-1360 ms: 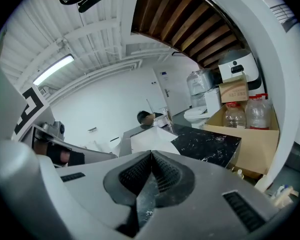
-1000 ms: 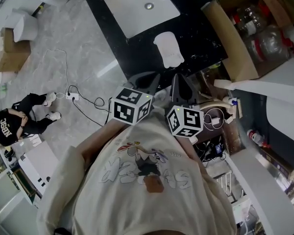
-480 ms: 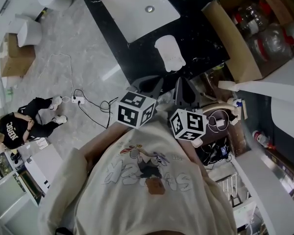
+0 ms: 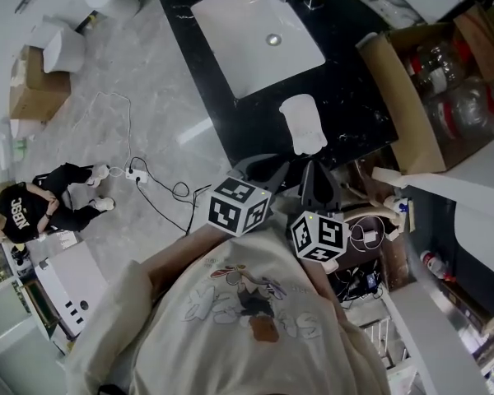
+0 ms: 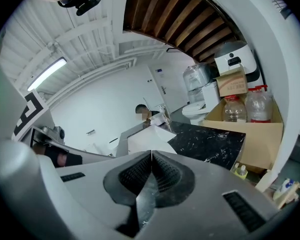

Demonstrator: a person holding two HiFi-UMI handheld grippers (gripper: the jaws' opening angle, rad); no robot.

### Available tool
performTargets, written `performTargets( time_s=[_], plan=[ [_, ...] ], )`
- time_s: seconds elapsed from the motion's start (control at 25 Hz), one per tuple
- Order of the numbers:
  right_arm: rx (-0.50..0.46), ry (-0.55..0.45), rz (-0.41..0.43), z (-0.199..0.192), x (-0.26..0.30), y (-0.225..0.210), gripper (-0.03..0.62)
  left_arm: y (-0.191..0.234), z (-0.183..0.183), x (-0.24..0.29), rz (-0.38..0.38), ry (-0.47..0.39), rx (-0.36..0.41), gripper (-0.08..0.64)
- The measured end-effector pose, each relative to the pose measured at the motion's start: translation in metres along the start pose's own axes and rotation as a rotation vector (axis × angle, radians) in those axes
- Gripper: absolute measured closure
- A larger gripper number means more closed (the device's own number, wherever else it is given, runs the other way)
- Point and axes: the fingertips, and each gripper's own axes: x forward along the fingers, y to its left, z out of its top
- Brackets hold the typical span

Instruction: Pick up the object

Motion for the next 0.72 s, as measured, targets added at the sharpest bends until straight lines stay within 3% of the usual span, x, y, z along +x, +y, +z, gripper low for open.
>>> performTargets(
  time_s=[0.24,0.4,0.72],
  plan=[
    [0.011,0.037,-0.023,-0.008,0.009,-0.001,0.574,0.01,0.002,0.005,-0.054,-0.014,-0.093,0.479],
    [0.006,0.055,-0.033,-0.01,0.015,0.0,0.574,0.009,0.007,0.013,-0.103,-0.022,-0.112,0.426],
    [0.013,0.096,-0.056,-0.013,0.03,-0.001,0.574,0.023,0.009,0.026,-0.121,-0.002,-0.168,0.373]
  ],
)
